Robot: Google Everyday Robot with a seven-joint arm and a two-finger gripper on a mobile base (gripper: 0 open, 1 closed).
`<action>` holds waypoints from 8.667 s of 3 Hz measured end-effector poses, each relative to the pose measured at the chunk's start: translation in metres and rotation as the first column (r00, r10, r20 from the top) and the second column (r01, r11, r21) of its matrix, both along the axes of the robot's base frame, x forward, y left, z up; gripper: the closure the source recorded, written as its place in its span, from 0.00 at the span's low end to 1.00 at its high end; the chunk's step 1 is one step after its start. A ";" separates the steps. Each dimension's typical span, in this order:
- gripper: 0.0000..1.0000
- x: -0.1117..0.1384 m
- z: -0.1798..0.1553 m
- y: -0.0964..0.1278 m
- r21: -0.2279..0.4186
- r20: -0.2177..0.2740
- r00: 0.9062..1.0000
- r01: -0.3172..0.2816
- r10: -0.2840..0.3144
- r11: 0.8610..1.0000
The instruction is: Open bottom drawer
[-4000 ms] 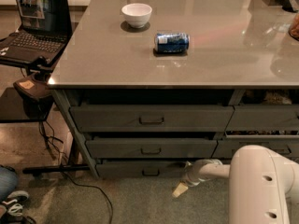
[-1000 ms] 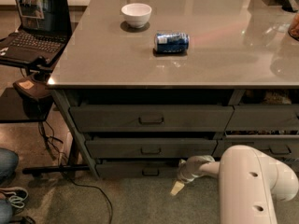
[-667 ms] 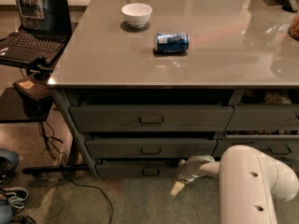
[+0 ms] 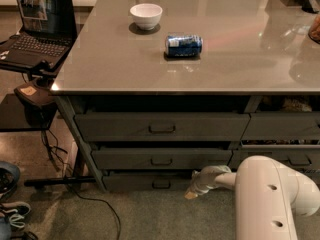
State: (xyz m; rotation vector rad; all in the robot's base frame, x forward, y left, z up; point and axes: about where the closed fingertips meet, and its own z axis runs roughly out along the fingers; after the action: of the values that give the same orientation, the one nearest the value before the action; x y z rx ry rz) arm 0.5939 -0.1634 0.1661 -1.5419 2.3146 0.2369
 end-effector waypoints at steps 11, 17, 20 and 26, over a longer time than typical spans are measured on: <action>1.00 -0.052 0.012 -0.007 -0.004 0.003 0.999 0.040 -0.040 0.999; 1.00 -0.110 0.006 -0.028 0.011 0.005 0.997 0.081 -0.081 0.997; 1.00 -0.119 0.007 -0.028 0.008 0.006 0.997 0.079 -0.079 0.997; 1.00 -0.144 0.008 -0.029 0.013 0.035 0.994 0.102 -0.102 0.995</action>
Offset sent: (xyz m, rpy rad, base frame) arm 0.0000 0.0000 0.0000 0.0000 0.0000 0.0000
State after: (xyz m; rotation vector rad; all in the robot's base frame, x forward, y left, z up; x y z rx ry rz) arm 0.4494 -0.1922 0.1744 -1.4062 2.3521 0.1944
